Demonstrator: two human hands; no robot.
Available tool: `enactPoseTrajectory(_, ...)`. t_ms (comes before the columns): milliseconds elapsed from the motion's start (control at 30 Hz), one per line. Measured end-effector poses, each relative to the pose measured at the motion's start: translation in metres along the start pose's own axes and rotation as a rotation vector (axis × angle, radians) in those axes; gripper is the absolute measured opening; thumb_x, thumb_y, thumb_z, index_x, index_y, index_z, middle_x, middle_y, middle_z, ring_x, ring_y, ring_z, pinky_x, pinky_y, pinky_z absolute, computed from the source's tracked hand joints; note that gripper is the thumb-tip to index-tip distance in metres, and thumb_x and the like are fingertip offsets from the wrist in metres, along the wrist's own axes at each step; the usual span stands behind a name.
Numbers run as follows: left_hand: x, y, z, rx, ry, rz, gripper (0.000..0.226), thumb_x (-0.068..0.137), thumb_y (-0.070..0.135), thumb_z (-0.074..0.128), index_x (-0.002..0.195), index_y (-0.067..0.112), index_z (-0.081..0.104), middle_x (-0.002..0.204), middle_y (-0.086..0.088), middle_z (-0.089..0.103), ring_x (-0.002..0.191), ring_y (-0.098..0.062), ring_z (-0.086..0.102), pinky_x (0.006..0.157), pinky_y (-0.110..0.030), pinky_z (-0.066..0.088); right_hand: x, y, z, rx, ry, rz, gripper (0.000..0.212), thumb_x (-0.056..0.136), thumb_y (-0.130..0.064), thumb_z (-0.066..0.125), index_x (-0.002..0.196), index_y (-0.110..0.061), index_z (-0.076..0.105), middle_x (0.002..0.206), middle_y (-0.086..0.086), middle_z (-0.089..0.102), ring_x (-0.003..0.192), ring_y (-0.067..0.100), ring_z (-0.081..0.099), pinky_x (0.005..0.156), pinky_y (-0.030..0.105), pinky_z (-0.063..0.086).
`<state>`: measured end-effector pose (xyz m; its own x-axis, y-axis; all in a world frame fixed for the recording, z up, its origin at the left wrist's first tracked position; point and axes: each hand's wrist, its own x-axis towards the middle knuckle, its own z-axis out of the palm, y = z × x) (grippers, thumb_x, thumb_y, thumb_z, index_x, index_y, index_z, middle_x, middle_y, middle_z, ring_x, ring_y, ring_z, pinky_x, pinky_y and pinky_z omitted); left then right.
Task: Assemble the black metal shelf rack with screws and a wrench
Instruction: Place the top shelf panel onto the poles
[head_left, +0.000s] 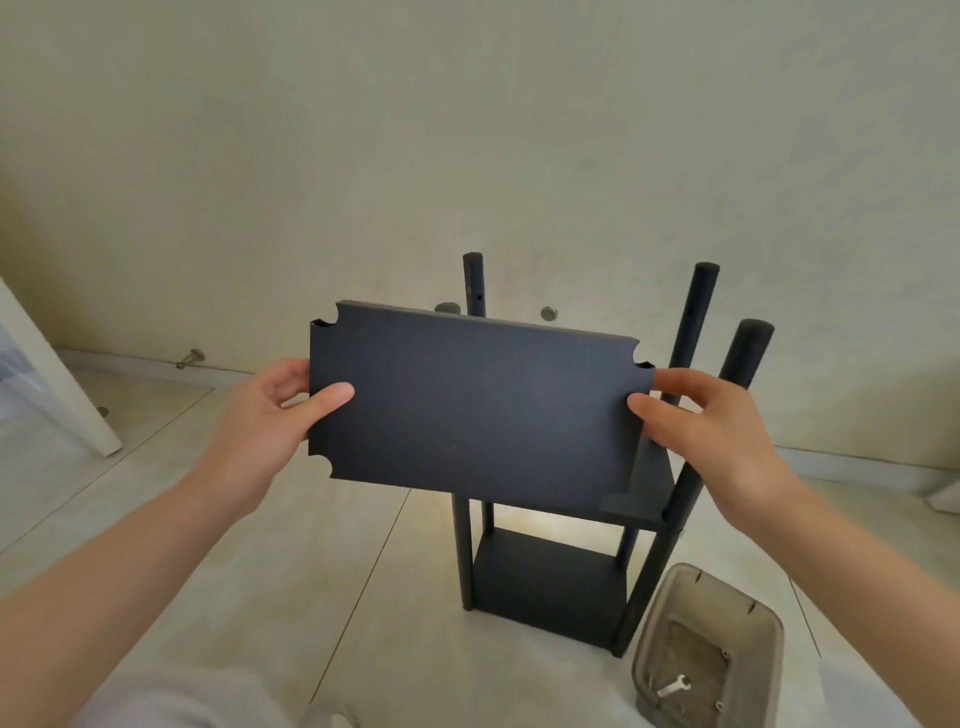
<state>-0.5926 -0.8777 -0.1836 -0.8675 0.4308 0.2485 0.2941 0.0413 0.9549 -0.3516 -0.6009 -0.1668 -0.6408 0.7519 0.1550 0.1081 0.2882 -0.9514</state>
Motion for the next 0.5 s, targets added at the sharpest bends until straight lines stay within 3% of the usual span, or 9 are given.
enactPoseTrajectory(133,0.0,0.008,0.012,-0.032,-0.007,-0.002,0.021,0.09,0.02,0.072,0.107,0.033,0.072,0.11,0.011,0.075,0.1,-0.01,0.072,0.082,-0.035,0.055,-0.008,0.0,-0.01,0.008,-0.07,-0.061,0.05,0.09,-0.019,0.069,0.131,-0.038,0.047,0.115,-0.011,0.063,0.093,0.008,0.067,0.083,0.034,0.056)
enactPoseTrajectory(300,0.007,0.026,0.026,-0.064,0.04,0.055,0.024,0.088,0.018,0.074,0.11,0.029,0.073,0.104,0.011,0.077,0.093,-0.008,0.074,0.068,-0.022,0.058,-0.004,-0.008,-0.03,0.093,-0.114,-0.124,0.061,0.093,-0.018,0.065,0.14,-0.049,0.041,0.104,-0.006,0.07,0.087,0.01,0.068,0.085,0.042,0.059)
enactPoseTrajectory(400,0.016,0.042,0.04,-0.086,0.073,0.082,0.024,0.086,0.022,0.077,0.105,0.034,0.071,0.098,0.011,0.078,0.086,-0.006,0.074,0.061,-0.018,0.057,0.007,-0.019,-0.04,0.094,-0.046,-0.231,0.057,0.095,-0.015,0.062,0.133,-0.056,0.048,0.098,-0.01,0.073,0.076,0.005,0.065,0.073,0.027,0.056)
enactPoseTrajectory(500,0.033,0.062,0.055,-0.109,0.157,0.076,0.028,0.08,0.032,0.083,0.1,0.03,0.064,0.086,0.01,0.078,0.075,-0.006,0.074,0.062,-0.029,0.056,0.024,-0.034,-0.048,0.174,0.044,-0.283,0.044,0.093,-0.014,0.065,0.116,-0.05,0.061,0.095,-0.012,0.076,0.084,0.004,0.072,0.068,0.015,0.055)
